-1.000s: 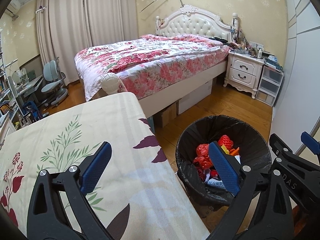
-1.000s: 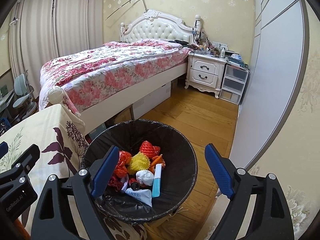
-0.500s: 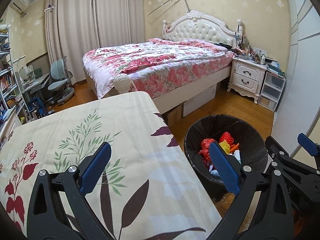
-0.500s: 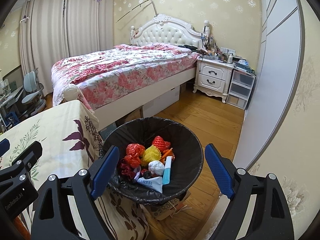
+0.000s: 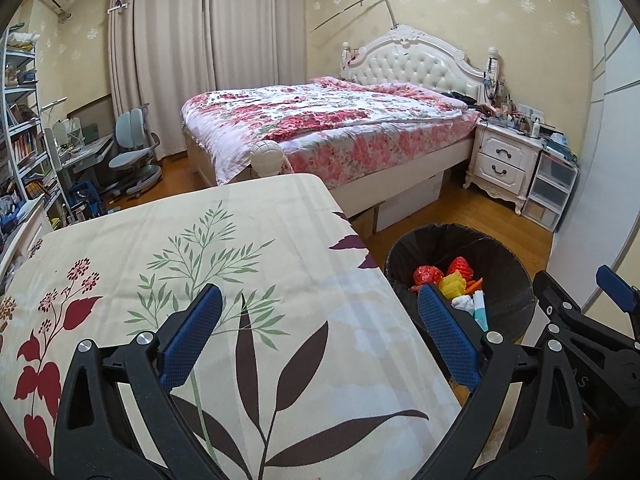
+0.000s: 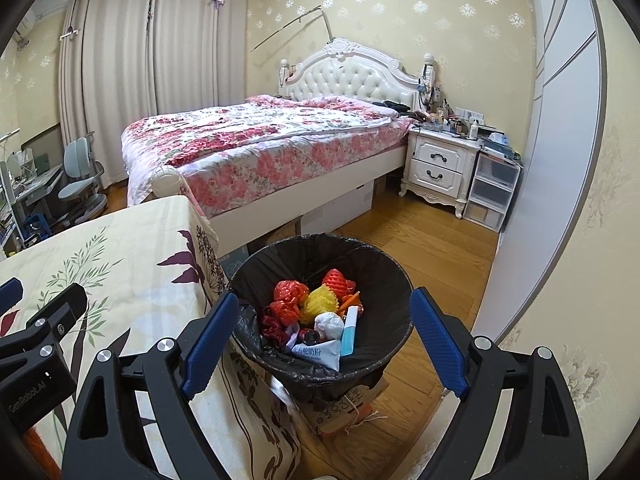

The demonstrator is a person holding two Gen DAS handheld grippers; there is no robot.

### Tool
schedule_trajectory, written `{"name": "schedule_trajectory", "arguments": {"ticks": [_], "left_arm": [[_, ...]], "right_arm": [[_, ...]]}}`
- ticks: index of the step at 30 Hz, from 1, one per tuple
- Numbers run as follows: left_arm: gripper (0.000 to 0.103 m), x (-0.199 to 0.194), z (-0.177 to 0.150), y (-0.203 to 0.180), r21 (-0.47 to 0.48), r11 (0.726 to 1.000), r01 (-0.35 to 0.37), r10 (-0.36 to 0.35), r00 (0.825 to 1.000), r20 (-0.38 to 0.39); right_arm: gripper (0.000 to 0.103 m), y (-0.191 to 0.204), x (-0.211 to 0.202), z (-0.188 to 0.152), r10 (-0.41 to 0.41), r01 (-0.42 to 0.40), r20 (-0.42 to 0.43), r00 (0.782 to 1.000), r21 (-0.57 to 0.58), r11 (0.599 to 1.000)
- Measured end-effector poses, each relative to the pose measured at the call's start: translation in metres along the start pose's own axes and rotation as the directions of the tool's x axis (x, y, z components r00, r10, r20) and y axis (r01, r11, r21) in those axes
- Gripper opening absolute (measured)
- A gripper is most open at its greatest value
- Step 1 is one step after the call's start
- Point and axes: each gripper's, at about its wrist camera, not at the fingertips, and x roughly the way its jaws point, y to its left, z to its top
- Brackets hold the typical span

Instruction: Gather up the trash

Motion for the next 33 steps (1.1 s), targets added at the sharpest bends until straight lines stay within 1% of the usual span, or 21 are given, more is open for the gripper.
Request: {"name": "schedule_trajectory", "arguments": {"ticks": [11, 33], "left_arm": [[0.096, -0.007, -0.005, 0.004, -0.004, 1.0, -0.003, 0.003, 1.0, 0.006], [0.096, -0.011, -0.005, 0.004, -0.003, 1.0, -0.001, 0.001, 1.0, 0.006]], "right_arm": [[0.085, 0.003, -0.003, -0.002, 0.006, -0.006, -0.001, 1.0, -0.006, 1.0], [0.085, 0.002, -0.002, -0.006, 0.001, -0.001, 0.0, 1.0, -0.008, 1.0]]}}
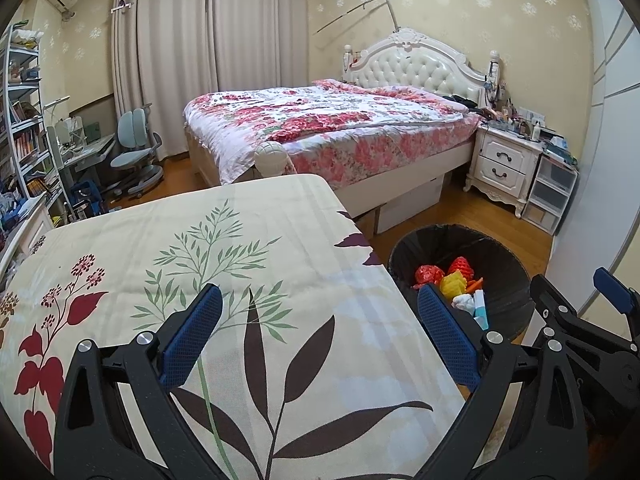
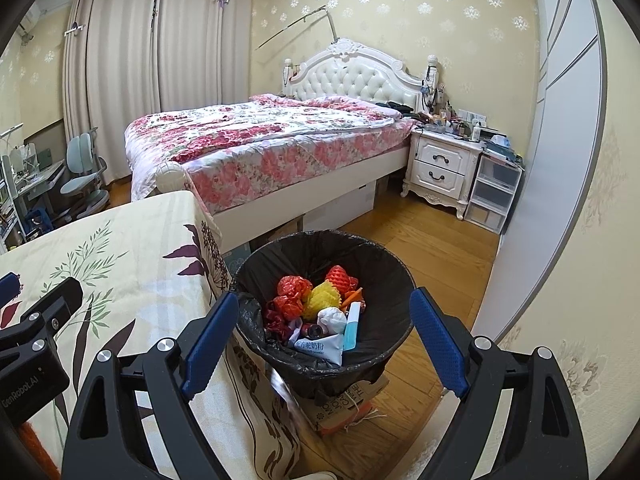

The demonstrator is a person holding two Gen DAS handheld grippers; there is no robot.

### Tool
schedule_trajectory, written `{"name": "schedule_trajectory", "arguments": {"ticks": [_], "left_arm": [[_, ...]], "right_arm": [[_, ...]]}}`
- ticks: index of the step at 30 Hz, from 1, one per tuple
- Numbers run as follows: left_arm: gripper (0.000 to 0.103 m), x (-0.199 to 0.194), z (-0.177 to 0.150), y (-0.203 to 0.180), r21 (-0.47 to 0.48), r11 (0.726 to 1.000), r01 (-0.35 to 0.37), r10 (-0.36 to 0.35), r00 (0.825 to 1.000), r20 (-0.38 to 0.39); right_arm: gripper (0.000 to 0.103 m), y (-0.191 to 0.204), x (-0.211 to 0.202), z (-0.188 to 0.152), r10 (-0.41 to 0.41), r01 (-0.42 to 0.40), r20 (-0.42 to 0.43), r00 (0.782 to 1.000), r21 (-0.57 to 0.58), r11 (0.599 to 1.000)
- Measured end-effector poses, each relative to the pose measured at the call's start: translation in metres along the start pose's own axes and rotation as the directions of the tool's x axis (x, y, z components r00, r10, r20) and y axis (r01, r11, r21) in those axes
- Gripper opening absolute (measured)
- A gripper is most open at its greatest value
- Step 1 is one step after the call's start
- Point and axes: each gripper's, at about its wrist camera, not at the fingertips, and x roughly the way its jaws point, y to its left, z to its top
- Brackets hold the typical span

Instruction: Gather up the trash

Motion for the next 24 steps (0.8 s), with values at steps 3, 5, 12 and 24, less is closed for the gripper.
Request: {"name": "schedule_trajectory", "arguments": {"ticks": [3, 5, 12, 24], "left_arm": [[0.096, 0.0002, 0.0001, 0.0001, -0.001, 1.0, 0.0, 0.0, 1.0, -0.001], [0.096, 0.0006, 0.001, -0.0004, -0.001, 1.0, -0.001, 0.001, 1.0, -0.001], [0.096, 0.0005, 0.0007, -0.0003, -0.001, 1.0, 0.0, 0.0, 1.0, -0.002], [0.096, 0.0009, 0.001, -0.0001, -0.003, 1.0, 0.001, -0.001, 1.0, -0.002]], "right_arm": [[0.085, 0.0003, 0.0, 0.0005, 0.001, -0.001, -0.001, 1.0, 0.0, 1.0], [0.085, 0.0005, 0.0, 0.0007, 0.001, -0.001, 0.0, 1.0, 0.0, 1.0], [0.085, 0.0003, 0.0, 0.0004, 0.001, -0.001, -0.001, 1.0, 0.0, 1.0], [0.085, 0.0011, -0.0003, 0.0007, 0.0, 0.0, -0.001, 1.0, -0.002, 1.0]]}}
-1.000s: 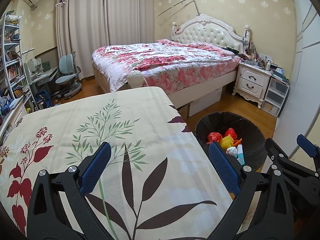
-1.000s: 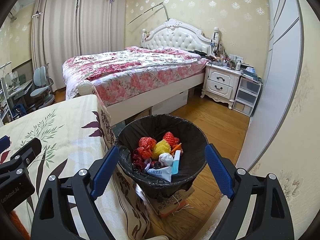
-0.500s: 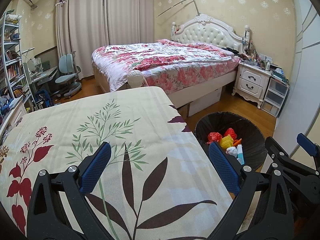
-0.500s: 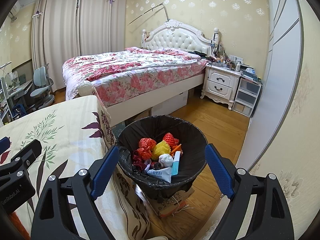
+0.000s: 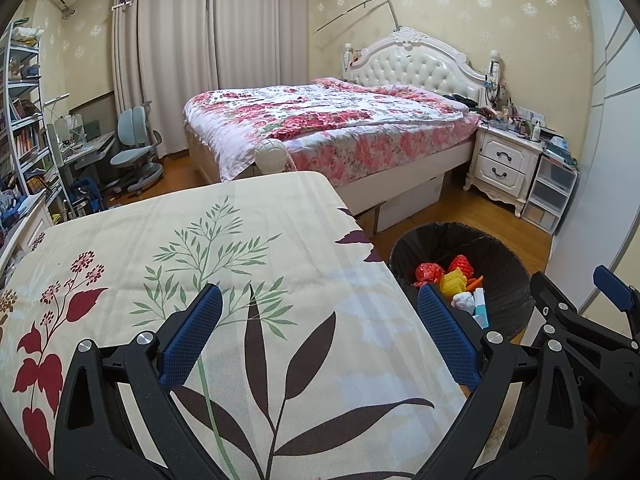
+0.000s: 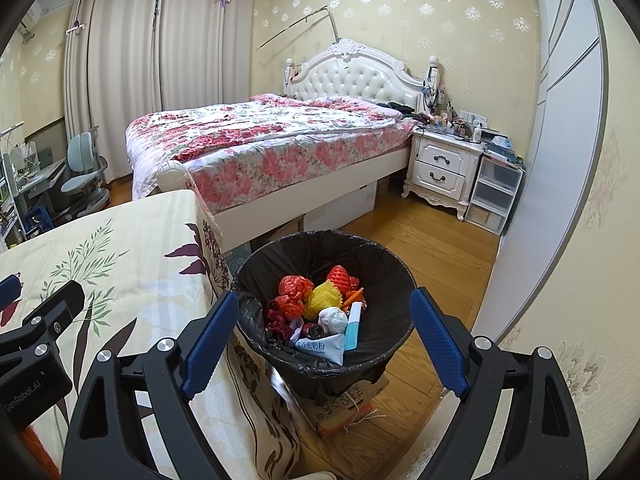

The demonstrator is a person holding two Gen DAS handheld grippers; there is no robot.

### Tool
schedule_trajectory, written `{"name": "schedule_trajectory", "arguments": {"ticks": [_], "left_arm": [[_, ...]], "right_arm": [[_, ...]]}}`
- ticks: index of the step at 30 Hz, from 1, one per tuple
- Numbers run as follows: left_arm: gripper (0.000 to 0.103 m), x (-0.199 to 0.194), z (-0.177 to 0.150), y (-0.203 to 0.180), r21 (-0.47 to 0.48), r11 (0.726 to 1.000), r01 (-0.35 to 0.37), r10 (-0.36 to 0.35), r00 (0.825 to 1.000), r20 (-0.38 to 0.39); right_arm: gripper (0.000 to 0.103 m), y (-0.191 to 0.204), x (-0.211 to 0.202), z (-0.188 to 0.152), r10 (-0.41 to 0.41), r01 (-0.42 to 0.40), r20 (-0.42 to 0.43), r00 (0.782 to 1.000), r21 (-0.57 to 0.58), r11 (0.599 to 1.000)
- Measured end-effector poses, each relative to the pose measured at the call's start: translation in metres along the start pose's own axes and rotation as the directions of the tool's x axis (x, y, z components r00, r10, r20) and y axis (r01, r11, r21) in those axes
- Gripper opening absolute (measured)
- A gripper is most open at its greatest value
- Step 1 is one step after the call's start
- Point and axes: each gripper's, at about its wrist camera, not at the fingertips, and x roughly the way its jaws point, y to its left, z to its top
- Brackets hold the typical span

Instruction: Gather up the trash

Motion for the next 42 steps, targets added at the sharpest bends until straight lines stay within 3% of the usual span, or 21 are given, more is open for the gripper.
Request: {"name": "schedule_trajectory", "arguments": {"ticks": [42], "left_arm": [[0.096, -0.0055, -0.0054, -0.0021, -0.013, 1.0, 0.003, -0.003, 1.0, 0.022]], "right_arm": [[0.085, 0.0025, 0.0, 0.0005, -0.001, 0.001, 0.0, 1.0, -0.001, 1.0]]}}
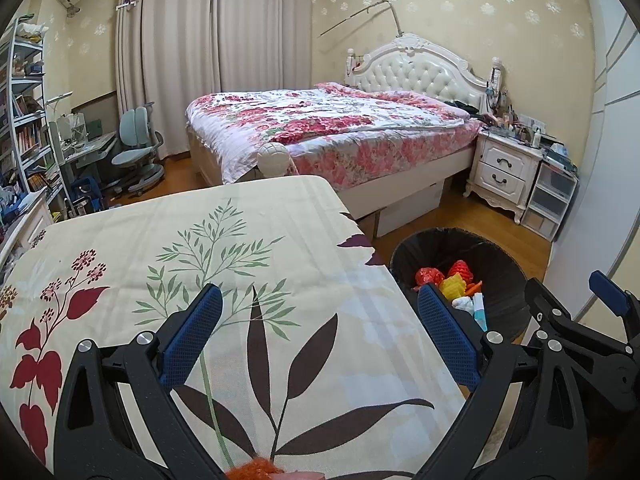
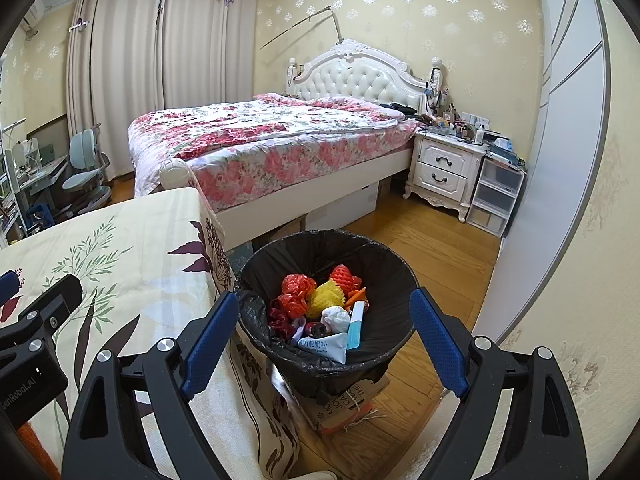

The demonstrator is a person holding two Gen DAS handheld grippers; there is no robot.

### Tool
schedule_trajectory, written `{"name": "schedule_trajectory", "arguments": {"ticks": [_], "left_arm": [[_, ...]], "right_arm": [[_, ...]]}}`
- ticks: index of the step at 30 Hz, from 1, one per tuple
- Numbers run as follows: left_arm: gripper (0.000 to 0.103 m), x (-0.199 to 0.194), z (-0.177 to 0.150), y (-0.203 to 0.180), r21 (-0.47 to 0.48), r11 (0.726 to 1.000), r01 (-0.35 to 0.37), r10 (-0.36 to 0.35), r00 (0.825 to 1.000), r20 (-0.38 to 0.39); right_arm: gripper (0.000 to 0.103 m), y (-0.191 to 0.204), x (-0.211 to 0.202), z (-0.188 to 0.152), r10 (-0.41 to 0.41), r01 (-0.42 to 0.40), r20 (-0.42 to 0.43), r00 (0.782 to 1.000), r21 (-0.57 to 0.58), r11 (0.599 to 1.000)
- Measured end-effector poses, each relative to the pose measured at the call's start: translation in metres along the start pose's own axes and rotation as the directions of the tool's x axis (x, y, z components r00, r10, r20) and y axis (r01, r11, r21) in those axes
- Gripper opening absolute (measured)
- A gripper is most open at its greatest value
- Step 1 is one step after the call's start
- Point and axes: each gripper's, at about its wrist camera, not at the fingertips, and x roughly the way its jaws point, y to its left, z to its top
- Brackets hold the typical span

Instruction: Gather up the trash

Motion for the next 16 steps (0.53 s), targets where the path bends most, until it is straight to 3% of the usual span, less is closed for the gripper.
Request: {"name": "schedule_trajectory", "arguments": {"ticks": [16], "left_arm": [[0.096, 0.005, 0.0, 0.008, -0.001, 1.0, -0.017, 0.017, 1.0, -0.001]], "right_arm": [[0.085, 0.008, 0.002, -0.003, 0.009, -0.009, -0.003, 1.0, -0.013, 1.0]]}}
